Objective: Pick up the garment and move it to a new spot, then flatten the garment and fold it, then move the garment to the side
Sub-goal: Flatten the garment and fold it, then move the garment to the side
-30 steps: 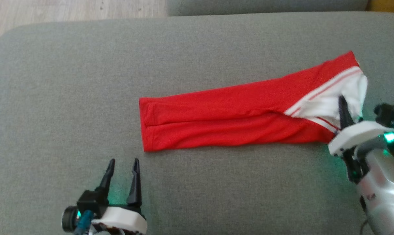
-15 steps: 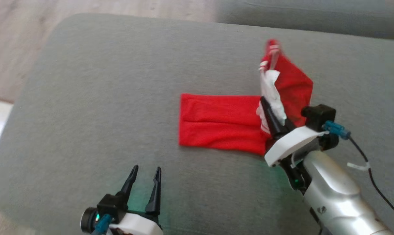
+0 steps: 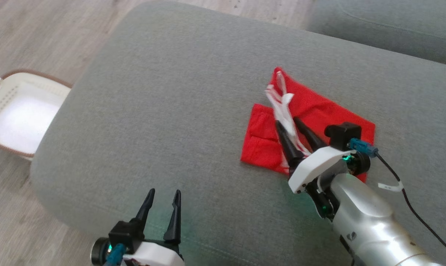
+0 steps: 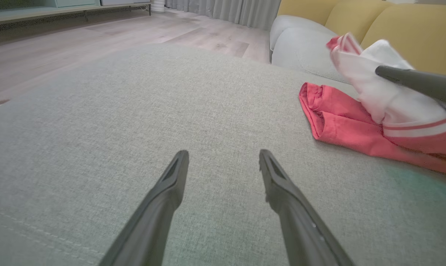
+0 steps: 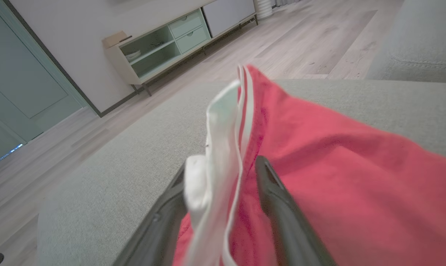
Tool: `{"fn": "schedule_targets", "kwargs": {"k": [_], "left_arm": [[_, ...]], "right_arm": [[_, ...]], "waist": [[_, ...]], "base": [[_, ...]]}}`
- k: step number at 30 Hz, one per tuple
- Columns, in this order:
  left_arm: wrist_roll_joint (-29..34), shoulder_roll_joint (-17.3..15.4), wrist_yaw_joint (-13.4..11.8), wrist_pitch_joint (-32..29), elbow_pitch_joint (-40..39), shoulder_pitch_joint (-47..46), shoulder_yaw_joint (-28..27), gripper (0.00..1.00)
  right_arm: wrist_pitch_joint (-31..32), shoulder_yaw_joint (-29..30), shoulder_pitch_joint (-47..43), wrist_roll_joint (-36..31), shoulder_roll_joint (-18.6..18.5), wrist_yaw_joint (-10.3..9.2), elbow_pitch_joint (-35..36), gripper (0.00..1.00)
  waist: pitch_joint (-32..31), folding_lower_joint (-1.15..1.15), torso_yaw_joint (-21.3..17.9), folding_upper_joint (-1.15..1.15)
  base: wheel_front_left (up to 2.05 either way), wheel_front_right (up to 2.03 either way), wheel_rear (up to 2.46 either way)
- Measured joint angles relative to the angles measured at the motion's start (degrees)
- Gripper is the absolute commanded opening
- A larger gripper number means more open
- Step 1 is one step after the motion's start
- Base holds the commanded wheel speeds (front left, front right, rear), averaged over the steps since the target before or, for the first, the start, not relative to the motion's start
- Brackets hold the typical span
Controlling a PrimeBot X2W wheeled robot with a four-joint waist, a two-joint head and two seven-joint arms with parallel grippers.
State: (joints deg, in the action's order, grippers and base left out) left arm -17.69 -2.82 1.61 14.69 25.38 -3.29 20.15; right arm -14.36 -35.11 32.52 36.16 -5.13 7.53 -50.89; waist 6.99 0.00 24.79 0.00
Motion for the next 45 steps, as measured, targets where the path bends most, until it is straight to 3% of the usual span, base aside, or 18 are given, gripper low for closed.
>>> {"fn": "schedule_targets", "kwargs": {"k": [4, 14, 20, 31, 45], "left_arm": [[0.0, 0.0, -0.2, 0.0, -0.5, -0.2, -0.7, 1.00], [2.7, 0.0, -0.6, 0.0, -1.4, -1.8, -5.0, 1.00], [4.3, 0.0, -1.1, 0.0, -1.3, -1.7, -8.3, 1.00], [7.2, 0.0, -1.0, 0.0, -1.8, 5.0, -12.5, 1.00], [7.1, 0.0, -0.5, 0.0, -2.0, 6.0, -11.0, 1.00]], "right_arm": [[0.0, 1.7, -0.1, -1.6, 0.6, 0.00, 1.2, 1.00], [0.0, 23.1, -10.1, -14.3, -1.0, 0.00, 9.9, 1.00], [0.0, 30.0, -16.1, -20.8, 0.6, 0.00, 12.8, 1.00], [0.0, 30.8, -22.0, -23.3, 1.7, 0.00, 13.2, 1.00], [0.0, 28.2, -22.9, -21.6, 2.1, 0.00, 11.4, 1.00]], "waist": [[-0.2, 0.00, -1.9, 0.00], [-2.0, 0.00, -12.3, 0.00], [-3.5, 0.00, -18.2, 0.00], [-7.6, 0.01, -24.1, 0.00], [-8.0, 0.00, -22.2, 0.00]], "base": [[0.00, 0.00, 0.00], [0.00, 0.00, 0.00], [0.00, 0.00, 0.00], [0.00, 0.00, 0.00], [0.00, 0.00, 0.00]]}}
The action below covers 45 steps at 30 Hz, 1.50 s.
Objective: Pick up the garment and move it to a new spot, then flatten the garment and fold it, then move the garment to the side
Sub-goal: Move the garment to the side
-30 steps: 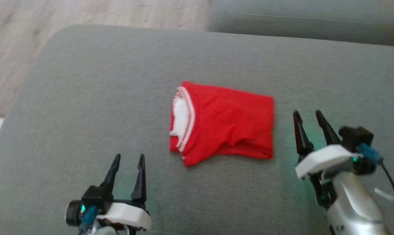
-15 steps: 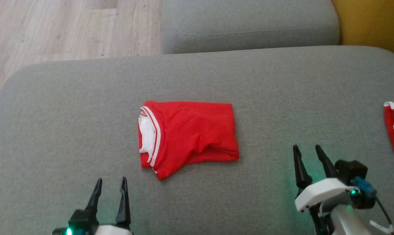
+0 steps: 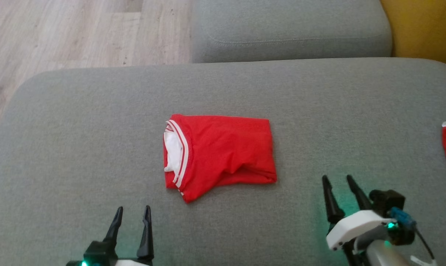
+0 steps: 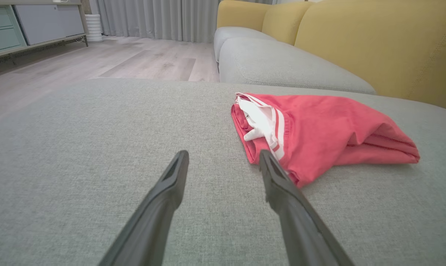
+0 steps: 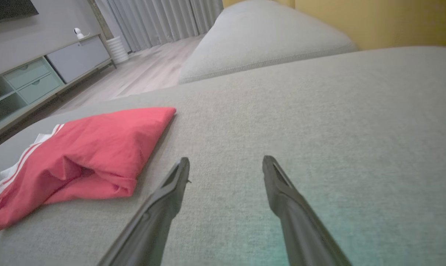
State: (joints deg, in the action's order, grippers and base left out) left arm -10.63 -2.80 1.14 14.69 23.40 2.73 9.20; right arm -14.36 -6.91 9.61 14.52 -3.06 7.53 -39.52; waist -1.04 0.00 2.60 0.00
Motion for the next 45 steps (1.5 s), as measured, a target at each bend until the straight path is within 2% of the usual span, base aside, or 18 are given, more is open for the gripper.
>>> {"fn": "schedule_targets", "kwargs": {"k": [5, 11, 19, 23, 24, 25, 26, 30, 34, 45], "left_arm": [[-0.1, 0.0, 0.5, 0.0, 0.0, -0.1, 1.7, 1.00], [-0.1, 0.0, 1.0, 0.0, 0.0, -0.2, 4.2, 1.00], [-0.7, -0.1, 0.8, 0.0, 0.0, -3.0, 6.1, 1.00], [-1.5, -0.1, 0.4, 0.0, 0.0, -2.9, 6.2, 1.00], [-1.5, -0.1, 0.4, 0.0, 0.0, -2.9, 6.2, 1.00], [-1.5, 0.0, 0.4, 0.0, 0.0, -2.9, 6.2, 1.00], [-1.5, 0.0, 0.4, 0.0, 0.0, -2.9, 6.2, 1.00], [-1.5, -0.1, 0.4, 0.0, -0.2, -2.8, 5.5, 1.00], [-1.5, -0.1, 0.5, 0.0, -0.5, -2.7, 5.2, 1.00], [-1.5, -0.1, 0.9, 0.0, -0.8, -6.6, 4.1, 1.00]], "right_arm": [[0.0, -3.5, 2.4, 2.6, 0.1, 0.00, -3.6, 1.00], [0.0, -3.9, 10.1, 3.7, 0.1, 0.00, -6.9, 1.00], [0.0, 1.2, 18.0, 0.2, 0.1, 0.00, -20.7, 1.00], [-0.6, 1.8, 19.9, -0.5, -0.1, 0.00, -27.2, 1.00], [-0.8, 1.5, 20.8, -0.5, -0.3, 0.00, -28.0, 0.24], [-0.8, 1.0, 21.6, -0.2, -0.5, 0.00, -28.4, 0.00], [-0.8, 0.1, 22.3, 0.4, -0.6, 0.00, -28.6, 0.00], [-0.8, -3.8, 22.6, 2.0, -0.3, 0.00, -28.0, 0.00], [-0.7, -6.2, 21.2, 4.3, 0.5, 0.00, -25.3, 0.00], [-0.3, -8.8, 15.8, 6.2, 0.3, 0.00, -18.3, 0.00]], "waist": [[0.6, 0.00, 2.4, 0.00], [1.4, 0.00, 6.7, 0.00], [5.0, -0.01, 14.5, 0.00], [7.3, -0.01, 17.0, 0.00], [7.8, 0.00, 17.3, 0.00], [8.2, 0.00, 17.4, 0.00], [8.4, -0.01, 17.3, 0.00], [8.6, -0.01, 15.1, 0.00], [8.2, -0.01, 10.1, 0.00], [6.8, 0.00, -12.1, 0.00]], "base": [[0.00, 0.00, 0.00], [0.00, 0.00, 0.00], [0.00, 0.00, 0.00], [0.00, 0.00, 0.00], [0.00, 0.00, 0.00], [0.00, 0.00, 0.00], [0.00, 0.00, 0.00], [0.00, 0.00, 0.00], [0.00, 0.00, 0.00], [0.00, 0.00, 0.00]]}}
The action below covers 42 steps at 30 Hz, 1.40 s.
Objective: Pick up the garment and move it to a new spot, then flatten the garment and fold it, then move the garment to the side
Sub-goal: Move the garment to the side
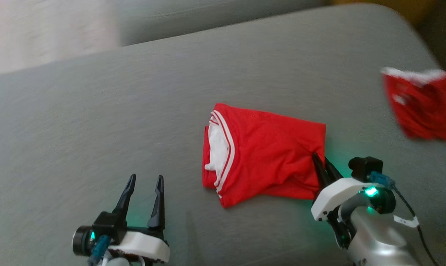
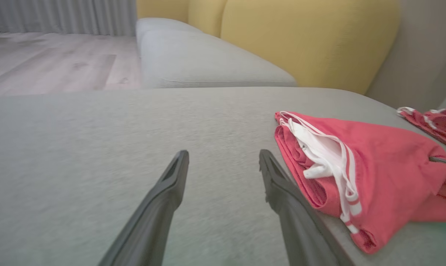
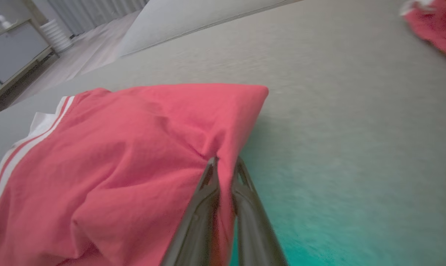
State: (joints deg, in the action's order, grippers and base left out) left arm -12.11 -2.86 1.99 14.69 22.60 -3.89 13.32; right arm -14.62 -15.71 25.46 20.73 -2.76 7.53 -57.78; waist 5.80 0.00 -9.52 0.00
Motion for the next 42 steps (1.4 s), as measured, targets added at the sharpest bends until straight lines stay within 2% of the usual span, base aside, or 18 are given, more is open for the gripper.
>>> {"fn": "schedule_targets", "kwargs": {"k": [6, 7, 12, 18, 21, 27, 31, 40, 41, 42], "left_arm": [[0.0, 0.0, 0.1, 0.0, 0.3, -0.5, -0.1, 1.00], [0.1, 0.0, 0.6, 0.0, 0.9, -0.8, 0.3, 1.00], [0.7, 0.1, 1.1, 0.0, 1.9, -3.2, 1.3, 1.00], [1.6, 0.1, 1.5, 0.0, 2.8, -3.2, 0.1, 1.00], [1.9, 0.1, 1.5, 0.0, 2.7, -2.8, -0.7, 1.00], [2.7, 0.1, 1.6, 0.0, 2.3, -2.7, -0.7, 1.00], [3.3, 0.1, 2.1, 0.0, 2.4, -2.7, -0.8, 1.00], [5.1, 0.1, 2.7, 0.0, 2.4, -3.0, -1.9, 1.00], [5.1, 0.1, 2.8, 0.0, 2.4, -3.1, -1.9, 1.00], [5.1, 0.1, 2.8, 0.0, 2.4, -3.2, -1.9, 1.00]], "right_arm": [[0.0, 0.2, -2.1, 0.0, 0.0, 0.00, 3.7, 0.00], [0.0, 1.5, -2.6, -0.1, 0.0, 0.00, 5.1, 0.00], [0.0, 4.0, -2.9, -0.8, -0.1, 0.00, 8.1, 0.00], [0.0, 4.0, -1.6, -3.4, 0.0, 0.00, 9.4, 0.00], [0.0, 4.4, 2.3, -5.4, -0.4, 0.00, 8.6, 0.00], [0.0, 7.1, 13.5, -8.9, -7.0, 0.00, 5.2, 0.00], [0.0, 9.5, 18.3, -12.1, -9.9, 0.00, 1.0, 0.00], [0.0, 22.2, 25.6, -23.1, -16.2, 0.00, -6.4, 0.00], [0.0, 24.4, 25.6, -24.7, -16.8, 0.00, -6.4, 0.18], [0.0, 27.0, 25.6, -26.4, -17.3, 0.00, -6.4, 0.99]], "waist": [[0.4, 0.00, -12.3, 0.00], [0.8, 0.00, -15.6, 0.00], [2.6, 0.00, -20.4, 0.00], [4.2, 0.00, -21.2, 0.00], [4.5, 0.00, -21.1, 0.00], [5.4, 0.00, -18.6, 0.00], [6.2, 0.00, -16.4, 0.00], [8.1, 0.00, -12.8, 0.00], [8.2, 0.00, -12.5, 0.00], [8.4, 0.00, -12.1, 0.00]], "base": [[0.00, 0.00, 0.00], [0.00, 0.00, 0.00], [0.00, 0.00, 0.00], [0.00, 0.00, 0.00], [0.00, 0.00, 0.00], [0.00, 0.00, 0.00], [0.00, 0.00, 0.00], [0.00, 0.00, 0.00], [0.00, 0.00, 0.00], [0.00, 0.00, 0.00]]}}
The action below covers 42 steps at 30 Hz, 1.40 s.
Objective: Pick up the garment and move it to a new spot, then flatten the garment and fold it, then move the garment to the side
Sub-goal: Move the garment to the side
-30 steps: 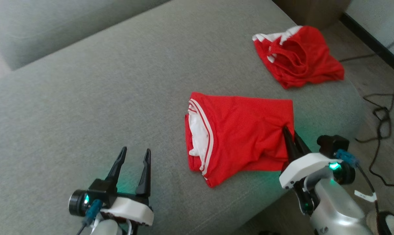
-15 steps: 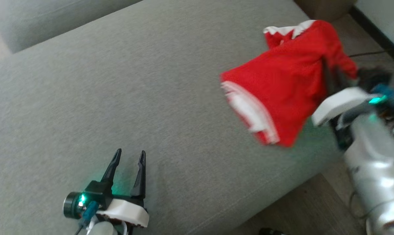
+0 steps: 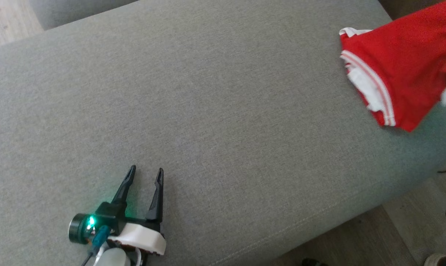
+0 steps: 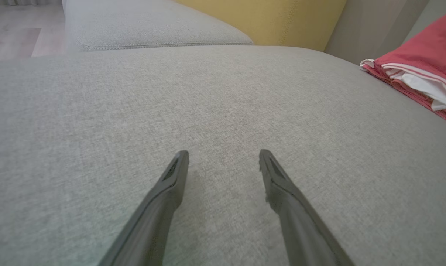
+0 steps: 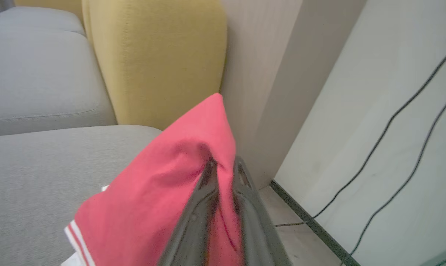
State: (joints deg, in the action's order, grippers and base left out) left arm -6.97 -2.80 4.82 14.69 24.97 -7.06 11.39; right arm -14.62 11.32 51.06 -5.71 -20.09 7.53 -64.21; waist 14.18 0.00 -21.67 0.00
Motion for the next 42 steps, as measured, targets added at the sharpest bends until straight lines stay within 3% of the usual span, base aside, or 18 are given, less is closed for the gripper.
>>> {"fn": "schedule_targets", "kwargs": {"k": [4, 8, 13, 20, 26, 42], "left_arm": [[0.0, 0.0, 0.0, 0.0, -0.2, -0.3, 0.0, 1.00], [0.0, 0.0, -0.4, 0.0, -0.4, -0.9, -0.3, 1.00], [0.0, 0.0, -1.4, 0.0, -1.2, -0.9, -1.7, 1.00], [-1.1, 0.0, -4.1, 0.0, -2.7, -0.8, -4.1, 1.00], [-1.9, 0.0, -5.4, 0.0, -2.9, -0.6, -4.7, 1.00], [-5.8, 0.1, -6.6, 0.0, -1.8, 2.9, -5.9, 1.00]], "right_arm": [[0.0, 8.0, -0.1, -5.5, 0.9, 0.00, 2.1, 1.00], [0.0, 9.7, -0.5, -7.3, 5.4, 0.00, 7.6, 1.00], [0.0, 3.1, -4.3, -3.5, 11.2, 0.00, 14.2, 1.00], [0.0, -6.9, -14.5, 4.5, 14.0, 0.00, 21.9, 1.00], [0.0, -8.7, -24.4, 6.7, 15.8, 0.00, 25.0, 1.00], [0.0, -13.3, -35.1, 11.3, 16.9, 0.00, 28.2, 1.00]], "waist": [[0.4, 0.00, 0.6, 0.00], [0.3, 0.00, 0.8, 0.00], [-0.2, 0.00, 1.3, 0.00], [-1.8, 0.00, 4.6, 0.00], [-3.3, 0.00, 9.5, 0.00], [-8.2, 0.01, 19.8, 0.00]], "base": [[0.00, 0.00, 0.00], [0.00, 0.00, 0.00], [0.00, 0.00, 0.00], [0.00, 0.00, 0.00], [0.00, 0.00, 0.00], [0.00, 0.00, 0.00]]}}
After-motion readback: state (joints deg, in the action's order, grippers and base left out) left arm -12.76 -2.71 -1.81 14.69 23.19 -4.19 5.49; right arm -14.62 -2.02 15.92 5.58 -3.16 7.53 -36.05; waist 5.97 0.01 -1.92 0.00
